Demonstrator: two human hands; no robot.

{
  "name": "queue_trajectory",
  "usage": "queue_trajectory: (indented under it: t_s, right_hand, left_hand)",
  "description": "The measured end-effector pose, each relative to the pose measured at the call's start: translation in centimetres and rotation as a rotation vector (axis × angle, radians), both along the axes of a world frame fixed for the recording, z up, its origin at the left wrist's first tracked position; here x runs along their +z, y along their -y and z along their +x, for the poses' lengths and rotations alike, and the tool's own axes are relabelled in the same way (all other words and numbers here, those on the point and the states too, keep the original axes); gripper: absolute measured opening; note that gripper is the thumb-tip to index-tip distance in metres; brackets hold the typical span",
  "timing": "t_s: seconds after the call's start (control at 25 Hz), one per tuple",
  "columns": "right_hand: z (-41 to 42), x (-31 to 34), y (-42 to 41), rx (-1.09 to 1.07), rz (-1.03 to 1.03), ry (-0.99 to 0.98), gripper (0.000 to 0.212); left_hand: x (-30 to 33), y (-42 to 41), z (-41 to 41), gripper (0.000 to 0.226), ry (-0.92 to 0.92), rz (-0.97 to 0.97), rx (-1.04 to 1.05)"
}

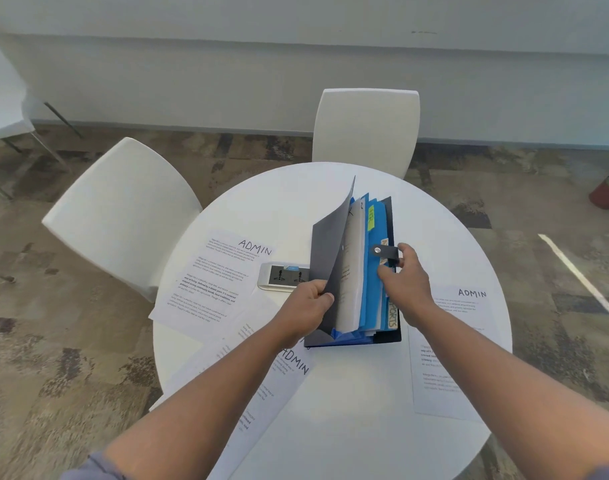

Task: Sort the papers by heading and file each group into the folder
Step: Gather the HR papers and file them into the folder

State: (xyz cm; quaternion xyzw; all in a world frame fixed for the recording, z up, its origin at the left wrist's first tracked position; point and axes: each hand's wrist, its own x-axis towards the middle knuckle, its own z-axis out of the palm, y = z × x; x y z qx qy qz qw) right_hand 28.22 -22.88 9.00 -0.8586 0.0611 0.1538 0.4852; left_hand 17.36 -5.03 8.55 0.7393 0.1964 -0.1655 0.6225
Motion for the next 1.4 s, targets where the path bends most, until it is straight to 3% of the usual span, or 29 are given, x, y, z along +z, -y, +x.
queue_trajectory:
  t_s: [0.16, 0.36, 0.52, 0.68, 0.76, 0.92, 1.0, 1.12, 1.24, 1.4]
  right_hand:
    - [1.9, -0.7, 1.5, 0.073, 0.002, -0.044, 0.052]
    - [4.2, -2.4, 2.9, -0.083, 0.082, -0.106, 0.017]
    - [3.9, -2.3, 4.1, -0.227, 0.454, -0.457, 0.041]
    - [3.2, -2.7, 4.8, -0.147, 0.512, -0.643, 0.061]
    - [2.9, -3.3, 4.6, -0.094, 0.474, -0.607, 0.05]
    - [2.8, -5.1, 4.5, -0.073, 0.375, -0.436, 0.003]
    - [3.3, -5.6, 4.8, -0.108, 0.342, -0.419, 0.011]
    - [4.3, -6.0, 4.9, -0.106, 0.396, -0.421, 0.008]
    - [5.4, -4.9, 4.6, -0.114, 0.467, -0.428, 0.009]
    - [7.3, -3.3, 4.1, -0.106, 0.574, -0.441, 0.014]
  left_hand:
    - [0.0, 1.8, 1.0, 0.03, -0.023, 0.016, 0.013]
    - [0.4, 3.9, 2.3, 0.031, -0.032, 0.094, 0.001]
    - [0.4, 5.6, 3.2, 0.029, -0.029, 0.193, -0.016]
    - [0.4, 8.4, 4.2, 0.029, -0.052, 0.328, -0.123]
    - [0.3, 10.0, 4.4, 0.037, -0.083, 0.417, -0.187]
    - [0.1, 11.8, 4.4, 0.036, -0.049, 0.514, -0.309]
    - [-0.2, 11.5, 4.0, 0.028, -0.026, 0.413, -0.278]
    - [-1.8, 8.8, 3.2, 0.023, -0.088, 0.329, 0.045]
    - [-3.6, 5.1, 2.1, 0.051, -0.223, 0.287, 0.262]
    - [-4.4, 0.4, 2.8, 0.019, -0.382, -0.134, 0.471]
